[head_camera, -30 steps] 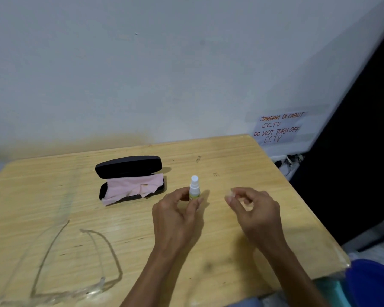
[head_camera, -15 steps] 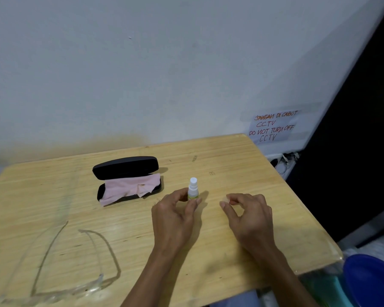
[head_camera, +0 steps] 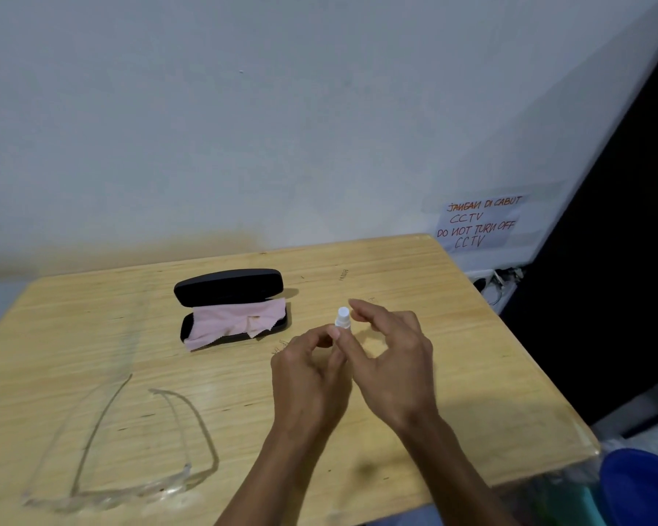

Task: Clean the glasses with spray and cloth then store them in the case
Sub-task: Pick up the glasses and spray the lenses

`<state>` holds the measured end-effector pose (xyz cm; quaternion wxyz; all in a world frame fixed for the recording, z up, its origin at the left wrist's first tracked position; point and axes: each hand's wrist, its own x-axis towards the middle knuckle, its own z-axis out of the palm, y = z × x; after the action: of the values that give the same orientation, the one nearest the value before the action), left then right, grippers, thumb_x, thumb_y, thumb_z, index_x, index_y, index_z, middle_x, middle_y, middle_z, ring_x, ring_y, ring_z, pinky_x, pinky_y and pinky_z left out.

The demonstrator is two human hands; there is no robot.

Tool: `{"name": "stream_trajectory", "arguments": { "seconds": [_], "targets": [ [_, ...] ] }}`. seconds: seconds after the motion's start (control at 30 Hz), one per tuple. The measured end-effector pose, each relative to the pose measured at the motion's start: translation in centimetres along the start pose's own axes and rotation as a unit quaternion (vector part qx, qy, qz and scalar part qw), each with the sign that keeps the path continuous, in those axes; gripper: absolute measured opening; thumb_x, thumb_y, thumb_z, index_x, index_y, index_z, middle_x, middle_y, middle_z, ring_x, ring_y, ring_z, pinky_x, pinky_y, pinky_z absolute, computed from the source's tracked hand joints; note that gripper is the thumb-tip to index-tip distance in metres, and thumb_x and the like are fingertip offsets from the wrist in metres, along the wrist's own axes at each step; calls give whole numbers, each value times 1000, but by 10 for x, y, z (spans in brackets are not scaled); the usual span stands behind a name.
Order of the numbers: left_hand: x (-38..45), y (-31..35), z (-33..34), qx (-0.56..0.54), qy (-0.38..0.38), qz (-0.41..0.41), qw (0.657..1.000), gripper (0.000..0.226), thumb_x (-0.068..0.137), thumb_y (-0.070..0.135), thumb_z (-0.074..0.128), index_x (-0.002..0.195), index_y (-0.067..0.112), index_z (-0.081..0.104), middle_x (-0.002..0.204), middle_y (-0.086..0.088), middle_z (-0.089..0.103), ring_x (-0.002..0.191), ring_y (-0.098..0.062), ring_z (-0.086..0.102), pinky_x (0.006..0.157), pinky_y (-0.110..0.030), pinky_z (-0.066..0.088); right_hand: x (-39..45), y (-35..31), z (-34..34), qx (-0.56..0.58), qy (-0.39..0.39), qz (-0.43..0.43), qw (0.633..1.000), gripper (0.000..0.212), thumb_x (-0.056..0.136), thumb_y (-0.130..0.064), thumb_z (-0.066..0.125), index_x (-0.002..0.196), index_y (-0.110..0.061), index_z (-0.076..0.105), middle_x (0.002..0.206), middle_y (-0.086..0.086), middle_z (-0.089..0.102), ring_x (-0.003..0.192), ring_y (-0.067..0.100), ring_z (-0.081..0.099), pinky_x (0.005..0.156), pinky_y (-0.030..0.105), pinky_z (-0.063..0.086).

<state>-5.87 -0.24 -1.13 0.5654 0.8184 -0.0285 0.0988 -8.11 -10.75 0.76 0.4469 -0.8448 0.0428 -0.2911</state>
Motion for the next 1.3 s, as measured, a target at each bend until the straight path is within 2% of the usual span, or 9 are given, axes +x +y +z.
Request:
{"name": "stream_trajectory", "arguments": {
  "seconds": [0.1, 0.23, 0.37, 0.47, 0.63, 0.73, 0.9, 1.13, 1.3],
  "targets": [
    [-1, 3, -8, 4, -25, -3, 1000, 15, 85, 32, 72, 99, 37, 74, 97, 12, 76, 92, -4, 70, 74, -20, 52, 1, -1, 9, -11, 7, -4, 1000, 26, 84, -35, 78, 110, -35, 73, 84, -39, 52, 96, 13, 63, 84, 44, 55],
    [-3, 1, -33, 46, -34, -15, 998, 51, 78, 24, 80, 127, 21, 67, 123, 6, 69, 114, -8, 62, 89, -14, 45, 1, -1, 15, -7, 22, -9, 1000, 20, 85, -30, 79, 104, -32, 74, 81, -38, 54, 91, 13, 63, 79, 41, 54],
    [-12, 6, -75, 84, 5, 54, 995, 42, 75, 26, 84, 115, 24, 73, 102, 13, 72, 88, 12, 61, 76, 0, 43, -3, 4, 20, 12, 14, -10, 1000, 32, 86, -25, 78, 116, -30, 69, 91, -23, 67, 95, 11, 66, 81, 38, 55],
    [-22, 11, -115, 113, 40, 90, 989, 33, 74, 25, 85, 105, 24, 76, 91, 17, 70, 84, 21, 57, 69, 1, 41, -8, 1, 21, 39, 29, -20, 999, 37, 90, -21, 75, 123, -31, 63, 98, -7, 73, 96, 12, 70, 83, 34, 55],
    [-39, 3, -183, 206, 80, 114, 969, 27, 77, 25, 82, 103, 23, 77, 89, 10, 71, 85, 24, 55, 67, 3, 38, -29, -21, 17, 112, 21, -30, 993, 26, 93, -17, 70, 115, -28, 66, 95, -23, 70, 93, 1, 69, 82, 25, 57],
    [-51, -1, -219, 266, 77, 106, 955, 25, 79, 26, 80, 103, 22, 77, 91, 10, 71, 82, 11, 61, 74, -1, 40, -47, -35, 15, 192, -5, -1, 981, 28, 92, -16, 70, 114, -31, 64, 99, -22, 70, 93, 3, 69, 83, 18, 56],
    [-67, -17, -251, 409, -20, 95, 907, 25, 83, 42, 73, 104, 30, 76, 102, 16, 71, 100, -12, 57, 83, -36, 45, -71, -57, 14, 247, -45, 28, 968, 27, 90, -19, 69, 108, -39, 65, 98, -8, 72, 95, 8, 70, 83, 32, 60],
    [-76, -37, -250, 439, -63, 79, 893, 24, 86, 48, 66, 105, 37, 76, 121, 18, 64, 118, -10, 47, 96, -29, 26, -92, -71, 12, 258, -58, 46, 963, 25, 89, -18, 72, 105, -37, 68, 97, -8, 72, 94, 12, 71, 83, 49, 61],
    [-75, -45, -249, 443, -50, 99, 890, 17, 84, 45, 69, 95, 35, 78, 108, 19, 67, 109, -11, 51, 94, -29, 27, -94, -71, 11, 255, -73, 56, 963, 24, 90, -19, 71, 105, -37, 69, 96, -4, 72, 94, 16, 70, 82, 53, 60]
  ]
}}
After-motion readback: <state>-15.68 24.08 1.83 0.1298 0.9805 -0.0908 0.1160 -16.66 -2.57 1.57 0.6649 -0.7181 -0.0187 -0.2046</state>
